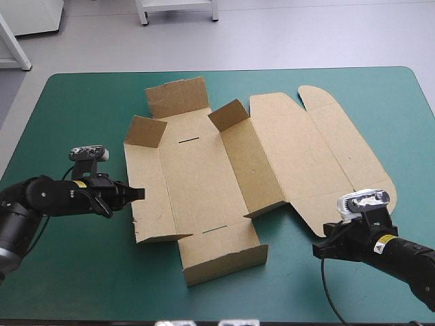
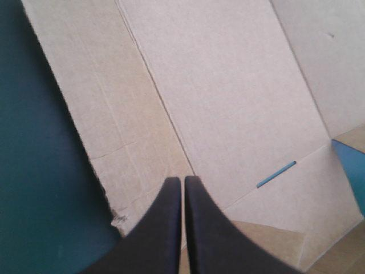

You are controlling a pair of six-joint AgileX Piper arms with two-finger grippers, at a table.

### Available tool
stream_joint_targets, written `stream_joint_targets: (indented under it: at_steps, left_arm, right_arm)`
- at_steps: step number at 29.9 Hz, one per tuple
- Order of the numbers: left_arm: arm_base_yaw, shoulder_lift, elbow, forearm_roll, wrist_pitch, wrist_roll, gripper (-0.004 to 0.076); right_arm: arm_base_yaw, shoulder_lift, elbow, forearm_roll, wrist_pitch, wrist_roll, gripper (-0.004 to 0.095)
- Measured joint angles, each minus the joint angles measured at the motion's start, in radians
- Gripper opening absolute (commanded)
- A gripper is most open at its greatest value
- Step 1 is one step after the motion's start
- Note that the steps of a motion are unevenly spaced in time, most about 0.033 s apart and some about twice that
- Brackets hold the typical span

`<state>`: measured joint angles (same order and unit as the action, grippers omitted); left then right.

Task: Fold the box

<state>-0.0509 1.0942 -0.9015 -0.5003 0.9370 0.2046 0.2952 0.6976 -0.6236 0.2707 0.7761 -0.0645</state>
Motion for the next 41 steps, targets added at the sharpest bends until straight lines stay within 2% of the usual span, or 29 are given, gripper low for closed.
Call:
stream_joint_targets:
  at_steps: [2,5,8,9,12,15,28,36,41]
  left_arm:
    - [0.109,0.045,0.000,-0.148,0.055,0.129,0.0023]
    - [0.249,0.103,0.000,-0.290,0.120,0.267,0.0102]
    - [0.360,0.146,0.000,-0.366,0.158,0.350,0.0248]
    - [0.381,0.158,-0.001,-0.376,0.164,0.364,0.0325]
    - [0.404,0.188,-0.002,-0.388,0.178,0.381,0.0488]
    - [0.406,0.229,-0.004,-0.392,0.202,0.386,0.0564]
    - [0.405,0.402,-0.007,-0.417,0.215,0.409,0.0567]
    - [0.345,0.487,-0.008,-0.446,0.234,0.453,0.0567]
    - [0.326,0.526,-0.008,-0.450,0.232,0.466,0.0540]
  right_arm:
    - [0.000,0.000,0.000,0.020,0.000,-0.007,-0.0019]
    - [0.000,0.000,-0.001,0.032,0.000,-0.011,-0.0019]
    - [0.000,0.001,-0.001,0.033,0.000,-0.012,-0.0019]
    - [0.000,0.002,-0.002,0.034,0.000,-0.012,-0.0019]
    - [0.000,0.002,-0.002,0.036,0.000,-0.012,-0.0019]
    - [0.000,0.002,-0.002,0.040,0.000,-0.012,-0.0019]
    - [0.000,0.002,-0.002,0.044,0.000,-0.012,-0.0019]
    - [0.000,0.002,-0.002,0.045,-0.007,-0.012,-0.0019]
    - [0.000,0.003,-0.003,0.045,-0.008,-0.012,-0.0019]
